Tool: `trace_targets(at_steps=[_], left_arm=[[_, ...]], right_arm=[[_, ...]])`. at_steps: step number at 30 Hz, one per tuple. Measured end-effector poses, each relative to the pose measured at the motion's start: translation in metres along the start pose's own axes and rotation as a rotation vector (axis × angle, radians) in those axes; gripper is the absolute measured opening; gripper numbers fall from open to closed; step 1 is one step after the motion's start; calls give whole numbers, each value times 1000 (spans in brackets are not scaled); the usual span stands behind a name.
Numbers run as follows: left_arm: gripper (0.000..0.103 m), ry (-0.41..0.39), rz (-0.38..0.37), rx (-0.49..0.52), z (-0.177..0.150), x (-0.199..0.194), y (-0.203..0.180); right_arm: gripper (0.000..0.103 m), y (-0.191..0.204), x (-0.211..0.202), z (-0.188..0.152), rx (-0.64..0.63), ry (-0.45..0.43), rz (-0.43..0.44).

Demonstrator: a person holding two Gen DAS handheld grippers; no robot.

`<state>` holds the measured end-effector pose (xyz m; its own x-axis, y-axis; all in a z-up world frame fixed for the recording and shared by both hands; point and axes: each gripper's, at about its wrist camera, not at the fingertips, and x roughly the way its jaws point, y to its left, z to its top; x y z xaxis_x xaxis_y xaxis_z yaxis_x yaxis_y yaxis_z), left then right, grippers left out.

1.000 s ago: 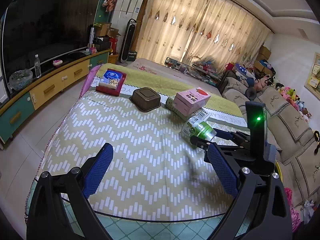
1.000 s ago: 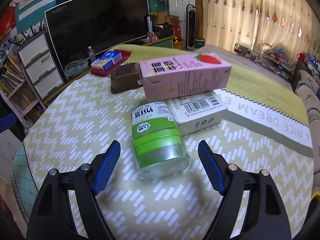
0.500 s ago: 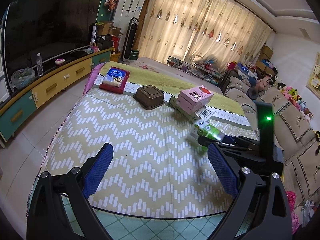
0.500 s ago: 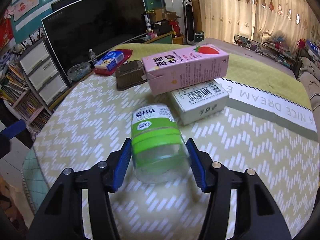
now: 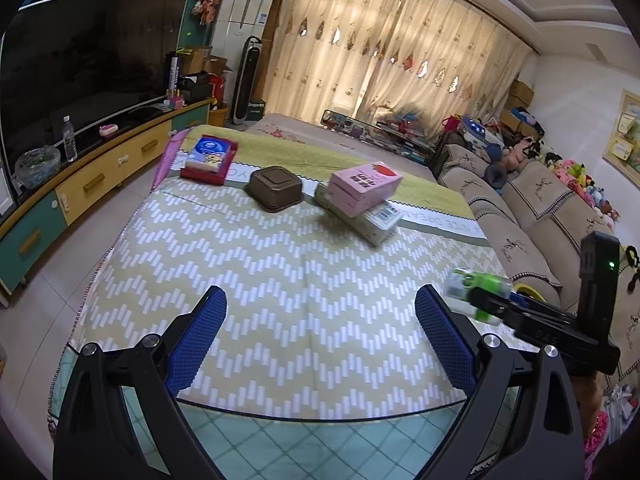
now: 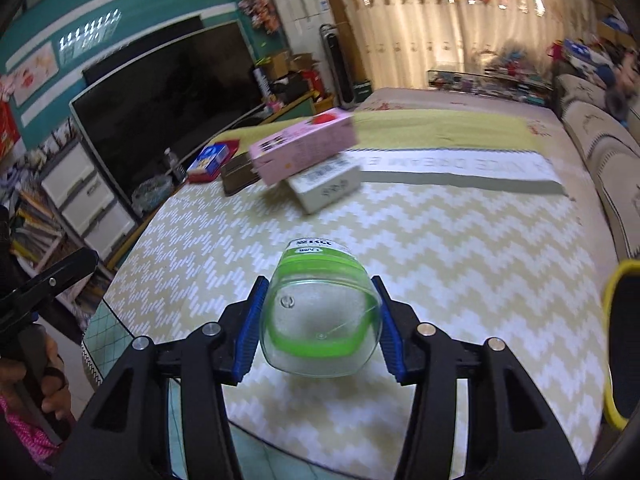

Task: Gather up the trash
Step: 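Carry the green-capped bottle over the bin and open the right gripper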

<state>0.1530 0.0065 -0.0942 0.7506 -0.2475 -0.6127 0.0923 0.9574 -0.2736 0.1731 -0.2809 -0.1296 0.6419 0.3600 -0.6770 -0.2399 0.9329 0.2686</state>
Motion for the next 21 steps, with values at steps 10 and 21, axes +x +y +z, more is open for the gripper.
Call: trace_targets(at_steps=[10, 21], left_arm=[[94, 21, -14, 51, -7, 6, -30], [94, 94, -27, 91, -7, 44, -59]], right_arm=[[49, -130, -75, -32, 243, -109, -321], [49, -263, -88, -77, 489, -81, -611]])
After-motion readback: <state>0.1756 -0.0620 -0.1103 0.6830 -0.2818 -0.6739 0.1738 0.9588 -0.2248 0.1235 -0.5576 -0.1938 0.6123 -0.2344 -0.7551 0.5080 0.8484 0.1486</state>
